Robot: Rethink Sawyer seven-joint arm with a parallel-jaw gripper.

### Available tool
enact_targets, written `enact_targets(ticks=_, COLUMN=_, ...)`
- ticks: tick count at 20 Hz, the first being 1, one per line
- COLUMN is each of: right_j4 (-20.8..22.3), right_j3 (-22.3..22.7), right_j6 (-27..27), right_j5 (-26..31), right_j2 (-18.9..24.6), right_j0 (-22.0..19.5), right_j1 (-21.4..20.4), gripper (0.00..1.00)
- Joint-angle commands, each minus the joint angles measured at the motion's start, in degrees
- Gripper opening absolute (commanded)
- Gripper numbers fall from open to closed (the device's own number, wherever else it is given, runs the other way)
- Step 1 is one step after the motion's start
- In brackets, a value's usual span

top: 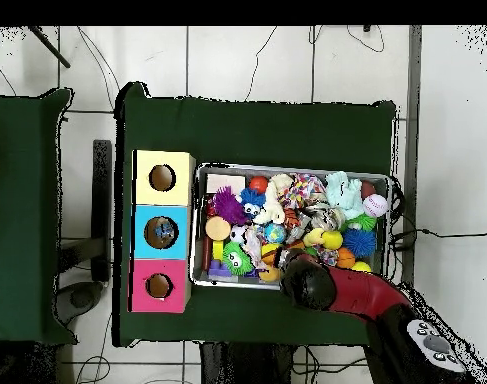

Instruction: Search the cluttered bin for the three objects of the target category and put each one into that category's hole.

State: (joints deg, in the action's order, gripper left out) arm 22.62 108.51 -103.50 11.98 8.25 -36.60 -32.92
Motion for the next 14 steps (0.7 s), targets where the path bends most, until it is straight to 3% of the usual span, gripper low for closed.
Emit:
enact_targets(ticks=1, right_j4=1.5, right_j3=0.6, right_j6=-5.8, right_j5=-2.6, right_j2=-0.6, right_j0=0.6, right_j1=1.9, gripper=1.0)
enact_targets(ticks=6, right_j4=2.7, right_j3=1.1, right_j6=-3.4, right_j5=-0.1, right_j2=-0.7, right_j0=-0.9, right_j1=1.5, gripper=1.0)
enact_targets(ticks=14, right_j4=3.9, right_j3=6.6, right_j6=1.1, right_j5=5.0, right_j2=0.2, right_j0=-6.1, right_j1=-3.1, gripper=1.0)
